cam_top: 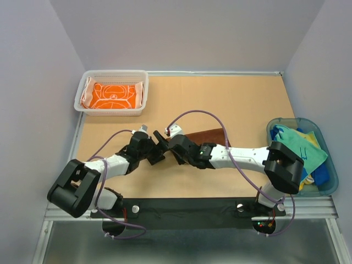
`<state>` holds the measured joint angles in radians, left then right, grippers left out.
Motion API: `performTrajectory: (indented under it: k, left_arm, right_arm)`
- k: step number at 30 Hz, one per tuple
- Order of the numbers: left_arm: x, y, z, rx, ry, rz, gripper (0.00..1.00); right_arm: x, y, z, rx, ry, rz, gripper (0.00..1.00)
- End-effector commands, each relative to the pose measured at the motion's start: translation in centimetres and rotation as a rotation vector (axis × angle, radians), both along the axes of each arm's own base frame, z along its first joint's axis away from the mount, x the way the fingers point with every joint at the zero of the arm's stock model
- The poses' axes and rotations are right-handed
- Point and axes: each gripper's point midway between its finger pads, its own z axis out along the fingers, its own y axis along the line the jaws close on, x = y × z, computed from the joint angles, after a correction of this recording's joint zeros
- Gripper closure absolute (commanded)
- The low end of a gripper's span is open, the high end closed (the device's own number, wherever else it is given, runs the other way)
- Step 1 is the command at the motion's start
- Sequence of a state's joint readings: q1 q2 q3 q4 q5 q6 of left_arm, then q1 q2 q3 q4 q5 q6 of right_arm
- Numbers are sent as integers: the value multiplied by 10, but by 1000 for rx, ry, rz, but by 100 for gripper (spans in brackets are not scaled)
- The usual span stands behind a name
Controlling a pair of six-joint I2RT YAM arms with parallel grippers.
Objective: Fold and stack the towels
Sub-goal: Neatly place the folded towel into the bin
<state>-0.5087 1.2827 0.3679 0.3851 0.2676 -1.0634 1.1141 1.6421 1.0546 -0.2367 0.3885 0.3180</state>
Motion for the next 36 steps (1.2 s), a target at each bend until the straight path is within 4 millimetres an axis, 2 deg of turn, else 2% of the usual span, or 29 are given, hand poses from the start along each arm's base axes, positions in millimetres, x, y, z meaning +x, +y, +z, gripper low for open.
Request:
performTrajectory:
  k: [1,10,14,21,24,25,28,29,30,32,33,34,36]
  left_arm:
    - [11,-15,13,-92,-36,56,1]
    - [22,-22,2,-118,-23,135,3]
    - [25,-21,-12,-94,0,160,12]
    - [25,-28,-23,-76,3,153,26]
    - [25,-31,-24,-76,0,151,41]
    - [26,-30,-24,-75,-3,153,53]
    - [27,-26,-25,-56,-20,163,69]
    - [28,-26,-25,-49,-28,162,80]
    - [28,-25,-24,-43,-37,158,85]
    - [32,-25,-22,-12,-62,145,100]
    - [31,-23,-27,20,-53,136,100]
    - [39,-27,-20,30,-75,124,100]
    - [47,-25,-21,90,-89,94,100]
  right_arm:
    - [3,15,25,111,-36,-1,100]
    - [-1,19,22,129,-16,17,100]
    - [-3,21,21,134,-9,26,99]
    - [-4,21,20,137,-8,30,99]
    - [-3,19,18,130,-10,26,99]
    - [-4,19,16,125,-7,28,100]
    - [-4,17,13,120,-5,24,99]
    - [-3,16,13,118,-6,20,99]
    - [-4,15,12,116,-5,19,99]
    - [-4,13,10,113,-5,11,89]
    - [-4,13,10,114,-3,7,81]
    - [-5,11,10,115,-3,4,57]
    - [-5,8,11,118,-4,-4,37]
